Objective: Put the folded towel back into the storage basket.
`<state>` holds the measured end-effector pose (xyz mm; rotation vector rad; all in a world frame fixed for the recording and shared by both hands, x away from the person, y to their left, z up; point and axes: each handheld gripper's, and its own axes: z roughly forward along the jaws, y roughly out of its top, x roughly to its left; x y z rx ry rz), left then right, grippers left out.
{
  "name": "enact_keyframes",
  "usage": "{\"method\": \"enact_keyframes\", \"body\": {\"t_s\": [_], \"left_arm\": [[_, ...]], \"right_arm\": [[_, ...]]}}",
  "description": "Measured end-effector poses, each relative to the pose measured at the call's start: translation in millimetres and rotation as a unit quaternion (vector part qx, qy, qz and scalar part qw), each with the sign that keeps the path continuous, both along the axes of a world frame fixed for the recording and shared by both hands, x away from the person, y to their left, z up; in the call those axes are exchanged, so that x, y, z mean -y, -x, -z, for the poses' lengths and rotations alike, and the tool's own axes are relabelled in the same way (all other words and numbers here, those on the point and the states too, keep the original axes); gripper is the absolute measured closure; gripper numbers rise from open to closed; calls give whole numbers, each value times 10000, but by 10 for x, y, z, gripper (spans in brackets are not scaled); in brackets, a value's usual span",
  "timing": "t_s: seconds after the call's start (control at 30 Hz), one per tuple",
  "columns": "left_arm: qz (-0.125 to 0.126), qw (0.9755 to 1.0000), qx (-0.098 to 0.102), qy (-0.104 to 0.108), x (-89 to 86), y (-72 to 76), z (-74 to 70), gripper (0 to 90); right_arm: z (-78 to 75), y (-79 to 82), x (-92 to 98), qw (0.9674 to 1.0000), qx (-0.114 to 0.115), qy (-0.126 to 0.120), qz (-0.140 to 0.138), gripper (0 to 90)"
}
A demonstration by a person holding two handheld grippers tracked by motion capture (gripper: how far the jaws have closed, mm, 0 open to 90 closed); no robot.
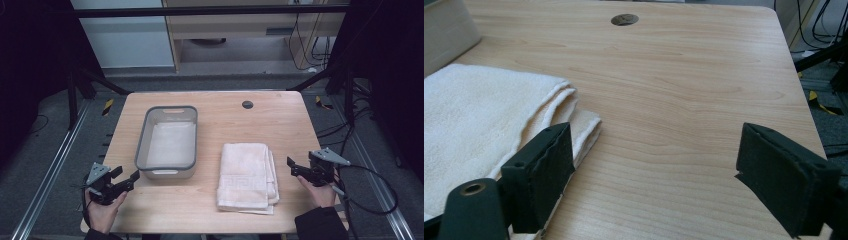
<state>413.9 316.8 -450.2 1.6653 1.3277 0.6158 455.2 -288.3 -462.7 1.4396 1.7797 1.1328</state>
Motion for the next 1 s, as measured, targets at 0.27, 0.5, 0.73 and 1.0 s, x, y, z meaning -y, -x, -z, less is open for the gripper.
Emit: {"method": "enact_keyframes", "body": {"t_s": [0.27,0.5,0.73,1.0], "left_arm": [[-29,9999,117,110,-26,-3,-77,278],[75,9993,240,289,-13,-24,-229,282],[96,9990,334,278,35,-58,-320,282],[202,9983,466,287,169,-119,-409,290]], "right_arm": [[-58,9,-12,10000,41,-52,-68,178],[-193,-41,-5,9992,245,-267,-147,211],[-307,-71,-19,9985,357,-354,-223,224],[-414,-108,-74,9978,395,-377,-366,245]]}}
